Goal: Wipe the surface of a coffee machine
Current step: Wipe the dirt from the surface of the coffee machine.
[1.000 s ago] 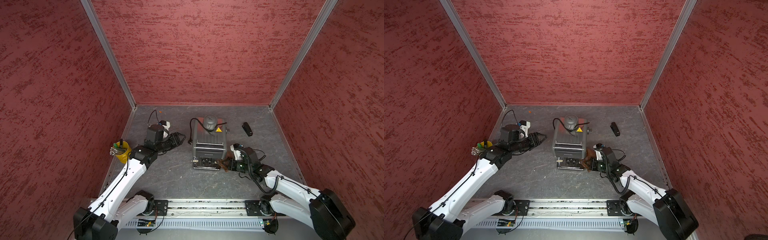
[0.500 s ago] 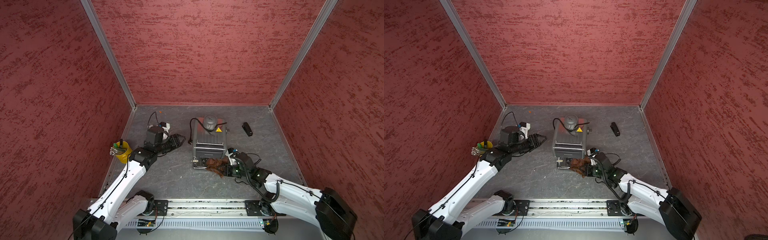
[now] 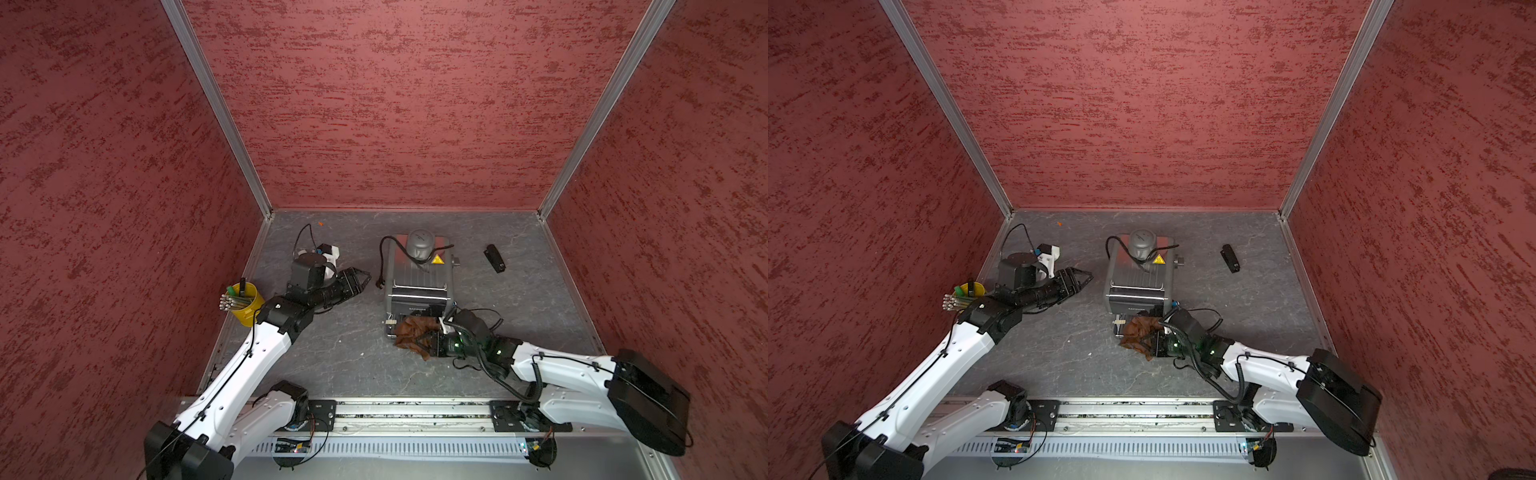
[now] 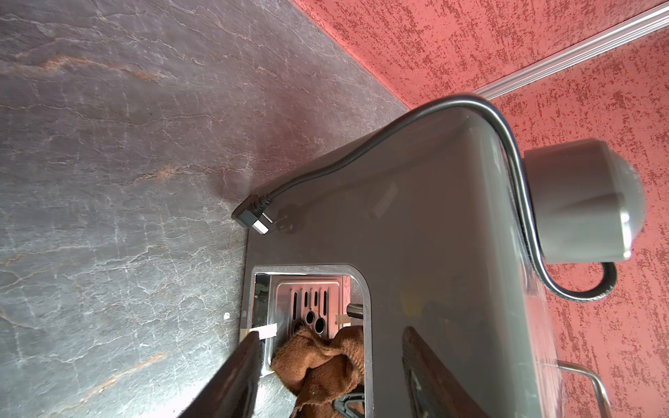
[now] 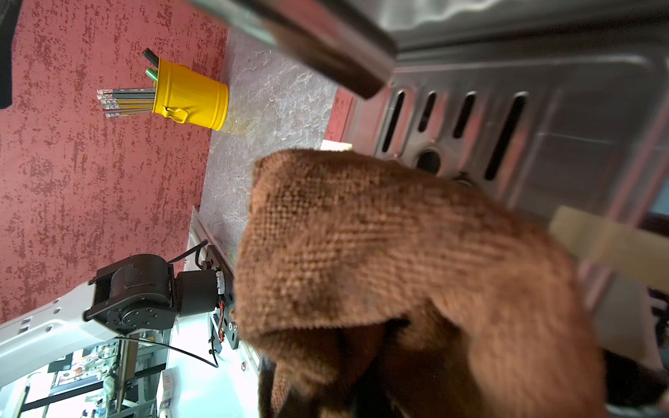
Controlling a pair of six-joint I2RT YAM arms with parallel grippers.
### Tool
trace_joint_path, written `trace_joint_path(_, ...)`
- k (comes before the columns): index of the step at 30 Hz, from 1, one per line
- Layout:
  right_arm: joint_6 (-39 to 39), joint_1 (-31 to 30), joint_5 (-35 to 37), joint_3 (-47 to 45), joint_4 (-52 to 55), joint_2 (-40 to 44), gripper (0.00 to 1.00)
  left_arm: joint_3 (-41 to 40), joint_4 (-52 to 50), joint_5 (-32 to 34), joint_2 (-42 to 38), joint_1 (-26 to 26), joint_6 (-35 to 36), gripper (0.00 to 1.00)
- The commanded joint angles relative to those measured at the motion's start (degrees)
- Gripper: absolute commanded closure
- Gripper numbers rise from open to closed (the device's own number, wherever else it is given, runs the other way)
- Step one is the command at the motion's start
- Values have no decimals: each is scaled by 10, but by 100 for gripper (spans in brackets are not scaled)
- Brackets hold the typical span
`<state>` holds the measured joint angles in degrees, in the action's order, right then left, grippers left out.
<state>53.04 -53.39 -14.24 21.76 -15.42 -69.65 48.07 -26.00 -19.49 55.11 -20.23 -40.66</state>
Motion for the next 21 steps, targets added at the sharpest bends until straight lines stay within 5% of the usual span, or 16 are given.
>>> trace_joint_path(1, 27, -18, 31, 15, -73, -26, 100, -5, 8, -7, -9, 7, 4, 37)
trace_joint_path(21, 42, -41, 35, 20, -186, -125, 100, -18, -1, -16, -26, 23, 7, 37)
